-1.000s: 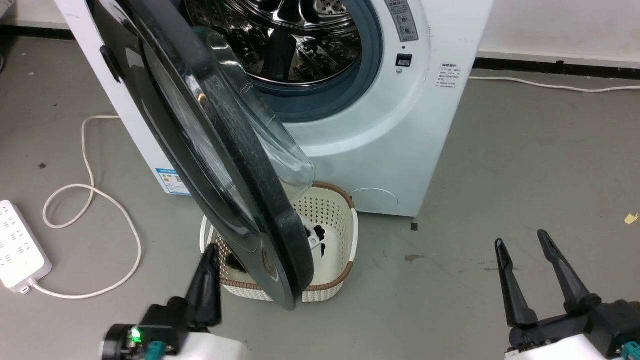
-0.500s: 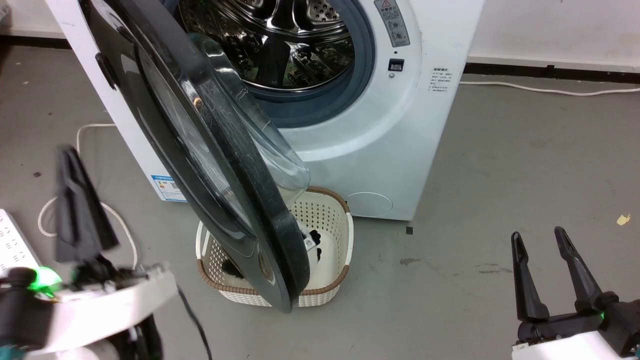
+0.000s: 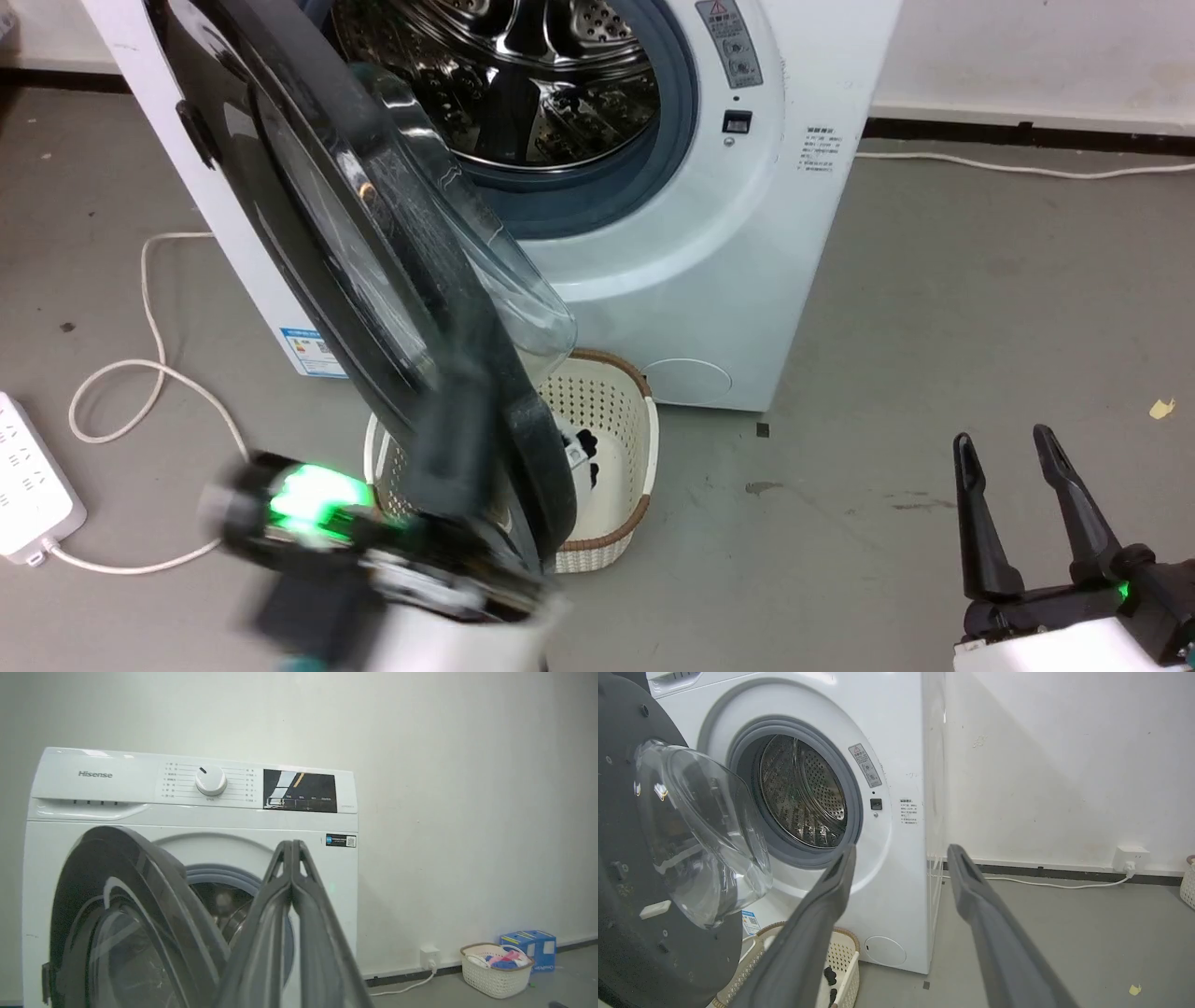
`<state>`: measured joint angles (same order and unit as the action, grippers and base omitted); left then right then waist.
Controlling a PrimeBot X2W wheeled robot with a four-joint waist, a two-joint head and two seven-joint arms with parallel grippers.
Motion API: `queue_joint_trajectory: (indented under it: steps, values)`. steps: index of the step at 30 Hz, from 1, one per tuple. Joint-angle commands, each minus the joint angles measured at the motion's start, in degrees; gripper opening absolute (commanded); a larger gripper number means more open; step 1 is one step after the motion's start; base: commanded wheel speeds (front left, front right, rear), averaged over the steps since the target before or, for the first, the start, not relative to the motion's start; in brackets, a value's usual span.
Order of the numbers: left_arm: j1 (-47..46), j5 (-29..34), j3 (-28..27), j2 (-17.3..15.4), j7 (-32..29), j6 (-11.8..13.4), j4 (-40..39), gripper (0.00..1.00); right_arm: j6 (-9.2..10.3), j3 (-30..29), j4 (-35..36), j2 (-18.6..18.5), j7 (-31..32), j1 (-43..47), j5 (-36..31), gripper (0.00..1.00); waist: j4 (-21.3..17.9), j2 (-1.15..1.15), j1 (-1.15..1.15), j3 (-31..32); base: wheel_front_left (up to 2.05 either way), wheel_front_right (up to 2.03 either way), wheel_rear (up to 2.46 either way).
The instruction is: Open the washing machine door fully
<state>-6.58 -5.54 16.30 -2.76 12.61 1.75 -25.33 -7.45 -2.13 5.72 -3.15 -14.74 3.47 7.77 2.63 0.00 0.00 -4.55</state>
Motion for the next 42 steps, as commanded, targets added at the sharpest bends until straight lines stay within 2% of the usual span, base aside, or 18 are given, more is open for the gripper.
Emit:
queue_joint_trajectory:
  steps: [1, 6, 11, 15, 21, 27, 32, 37, 42]
  values:
    - [1.3, 0.6, 1.3, -0.2, -0.4, -0.6, 1.4, 0.00, -0.03, 0.0, -0.2, 0.3, -0.3, -0.5, 0.3, 1.00, 0.0, 0.00, 0.00, -0.2, 0.00, 0.00, 0.00]
    - [3.2, 0.8, 7.4, -0.2, -1.3, -2.3, 9.7, 0.00, -0.03, 0.1, -0.6, 0.3, -0.3, -0.9, 0.4, 1.00, 0.1, 0.00, 0.00, -1.0, 0.00, 0.00, 0.00]
    - [2.4, -0.6, 8.8, -0.1, -2.5, -0.3, 19.7, 0.00, -0.03, -0.2, -0.5, 0.3, -0.3, -1.5, 0.5, 1.00, 0.1, 0.00, 0.00, -2.2, 0.00, 0.00, 0.00]
    - [0.8, -2.6, 7.7, -0.1, -1.8, 2.0, 26.0, 0.00, -0.03, 0.2, -0.9, 0.3, -0.3, -1.5, 0.4, 1.00, 0.2, 0.00, 0.00, -2.6, 0.00, 0.00, 0.00]
    - [0.0, -2.9, 6.2, -0.6, 0.5, 3.0, 31.6, 0.00, -0.03, -0.4, -1.4, 0.3, -0.3, -1.0, 0.6, 1.00, 2.0, 0.00, 0.00, -2.1, 0.00, 0.00, 0.00]
    - [1.7, -3.7, 5.2, -0.8, 1.8, 3.5, 31.7, 0.00, -0.03, 0.1, -2.1, 0.3, -0.3, 0.1, 0.1, 1.00, 6.7, 0.00, 0.00, -0.3, 0.00, 0.00, 0.00]
    - [4.0, -4.2, 4.6, -1.3, 2.1, 4.0, 31.4, 0.00, -0.03, 0.0, -2.5, 0.3, -0.3, 1.2, 0.1, 1.00, 12.6, 0.00, 0.00, 1.2, 0.00, 0.00, 0.00]
    - [4.4, -5.0, 3.1, -1.7, 2.2, 4.6, 31.2, 0.00, -0.03, 0.7, -2.6, 0.3, -0.3, 1.4, -0.6, 1.00, 18.9, 0.00, 0.00, 0.7, 0.00, 0.00, 0.00]
    - [4.3, -6.4, 0.2, -2.5, 2.3, 5.5, 30.8, 0.00, -0.03, 1.4, -2.6, 0.3, -0.3, 0.9, -1.6, 1.00, 23.5, 0.00, 0.00, -1.1, 0.00, 0.00, 0.00]
